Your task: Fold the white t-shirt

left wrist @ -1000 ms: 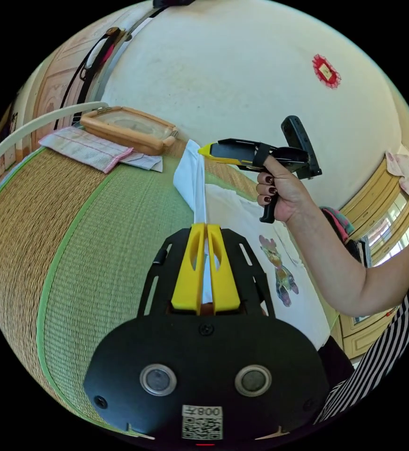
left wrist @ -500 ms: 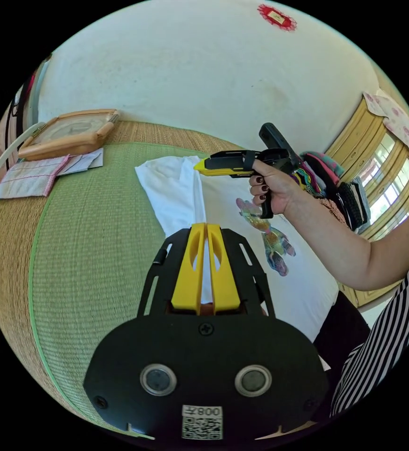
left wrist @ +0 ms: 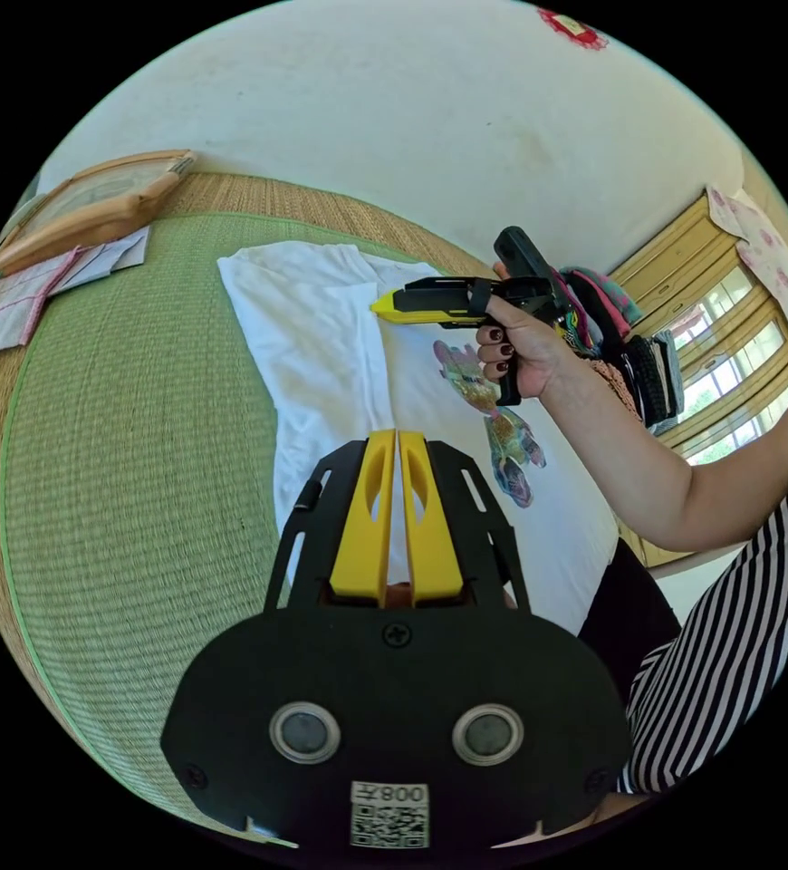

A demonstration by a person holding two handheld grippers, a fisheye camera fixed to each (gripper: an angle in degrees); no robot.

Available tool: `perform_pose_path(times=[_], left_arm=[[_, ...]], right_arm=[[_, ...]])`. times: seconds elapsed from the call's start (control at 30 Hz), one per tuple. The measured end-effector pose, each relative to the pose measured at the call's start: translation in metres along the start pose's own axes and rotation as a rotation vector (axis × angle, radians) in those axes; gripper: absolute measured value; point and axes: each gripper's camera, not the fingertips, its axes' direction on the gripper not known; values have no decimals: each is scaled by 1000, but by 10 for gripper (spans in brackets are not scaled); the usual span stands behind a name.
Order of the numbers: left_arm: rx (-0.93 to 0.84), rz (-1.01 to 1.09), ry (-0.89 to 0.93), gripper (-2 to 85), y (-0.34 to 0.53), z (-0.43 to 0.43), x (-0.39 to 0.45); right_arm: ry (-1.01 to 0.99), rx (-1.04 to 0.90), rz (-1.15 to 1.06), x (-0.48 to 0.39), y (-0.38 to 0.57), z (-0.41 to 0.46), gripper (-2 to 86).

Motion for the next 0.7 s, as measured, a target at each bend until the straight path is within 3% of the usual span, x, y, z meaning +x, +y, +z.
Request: perform_pose_path(times=[0.37,0.7], left_arm=[[-4,-101,-107,2,-3,14,-19],[31,-154,-157,2,-3,13,-32]], right_arm=[[18,-13,9,-8,16,-6,1],[201,-95,-343,-125,-4,55,1]])
